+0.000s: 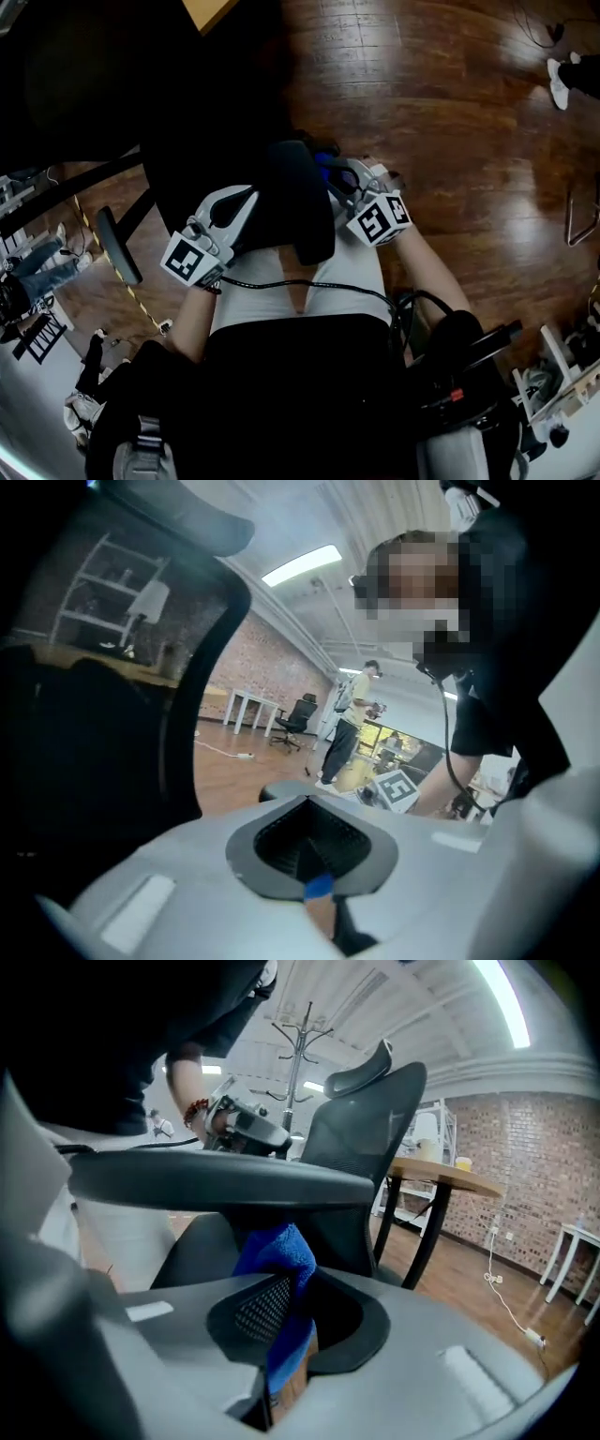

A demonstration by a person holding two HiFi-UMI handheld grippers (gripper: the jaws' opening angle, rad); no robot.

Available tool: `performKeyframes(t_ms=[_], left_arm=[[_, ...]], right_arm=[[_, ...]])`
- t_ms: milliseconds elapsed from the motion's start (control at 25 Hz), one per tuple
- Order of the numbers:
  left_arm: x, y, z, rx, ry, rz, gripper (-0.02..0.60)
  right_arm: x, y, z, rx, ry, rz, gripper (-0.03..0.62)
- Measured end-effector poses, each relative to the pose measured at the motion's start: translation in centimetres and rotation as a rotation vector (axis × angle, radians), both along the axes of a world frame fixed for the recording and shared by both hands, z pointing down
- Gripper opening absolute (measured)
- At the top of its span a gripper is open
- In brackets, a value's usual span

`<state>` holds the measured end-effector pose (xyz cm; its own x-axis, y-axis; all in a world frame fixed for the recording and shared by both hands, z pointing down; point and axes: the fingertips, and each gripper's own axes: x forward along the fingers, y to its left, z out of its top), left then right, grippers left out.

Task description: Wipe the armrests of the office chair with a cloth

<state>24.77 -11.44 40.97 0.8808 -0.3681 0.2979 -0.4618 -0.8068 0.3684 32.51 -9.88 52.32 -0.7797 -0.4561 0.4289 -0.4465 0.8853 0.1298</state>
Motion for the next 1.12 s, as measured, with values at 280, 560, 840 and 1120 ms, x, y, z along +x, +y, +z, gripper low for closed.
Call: performKeyframes(t_ms=[280, 560, 840, 1120], left_arm=[[-2.7, -1.6, 1.8, -0.043, 0.000, -0.140, 0.000], [-2.7, -3.3, 0.6, -0.009, 0.055, -0.203, 0.000], [-3.8, -3.9, 1.1, -0.004, 0.053, -0.250, 0.000], [-4.4, -4.8, 0.6, -0.002, 0.052, -0.237, 0.000]], right_arm=[[-0.4, -2.5, 2.5, -0.024, -0.024, -0.040, 0.032], [-1.6, -5.8, 11.6, -0.080, 0.160, -0.127, 0.031], [-1.6, -7.0, 17.9, -0.145, 0.260, -0.092, 0.031], [-1.1, -3.5, 9.0, 0.017, 0.126, -0.256, 0.031]])
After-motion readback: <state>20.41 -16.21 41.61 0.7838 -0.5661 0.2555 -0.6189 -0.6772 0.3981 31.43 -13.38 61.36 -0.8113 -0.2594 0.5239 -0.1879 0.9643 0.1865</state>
